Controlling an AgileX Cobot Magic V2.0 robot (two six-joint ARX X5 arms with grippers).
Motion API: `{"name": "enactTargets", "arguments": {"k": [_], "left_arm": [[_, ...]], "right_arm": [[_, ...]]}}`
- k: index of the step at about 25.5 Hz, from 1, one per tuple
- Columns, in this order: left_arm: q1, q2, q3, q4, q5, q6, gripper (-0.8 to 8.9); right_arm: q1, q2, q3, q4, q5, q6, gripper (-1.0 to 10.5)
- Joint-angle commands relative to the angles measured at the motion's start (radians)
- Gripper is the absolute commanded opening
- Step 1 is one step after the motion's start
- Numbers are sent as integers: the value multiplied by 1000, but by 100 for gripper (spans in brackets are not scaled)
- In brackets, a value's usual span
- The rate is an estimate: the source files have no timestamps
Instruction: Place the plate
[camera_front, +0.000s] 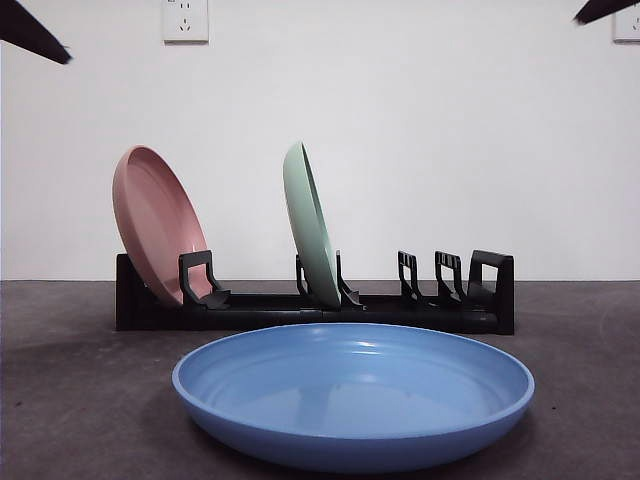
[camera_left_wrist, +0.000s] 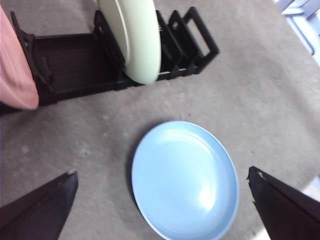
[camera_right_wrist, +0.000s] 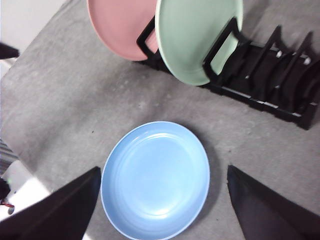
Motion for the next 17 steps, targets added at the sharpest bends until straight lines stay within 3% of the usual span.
{"name": "enactTargets", "arguments": {"k": [1, 4, 11, 15, 17], "left_arm": [[-16, 88, 94, -26, -58, 33, 559], [-30, 175, 197, -82, -180, 66, 559], [-77, 474, 534, -242, -594, 143, 559], [-105, 627, 661, -243, -856, 160, 559], [-107, 698, 707, -226, -922, 161, 559]], "right_arm": [[-12, -28, 13, -18, -6, -27, 404], [-15, -64, 13, -44, -6, -24, 404], [-15, -119, 13, -60, -23, 8, 404], [-15, -119, 13, -52, -21, 8, 404], [-15, -119, 13, -52, -21, 8, 404]]}}
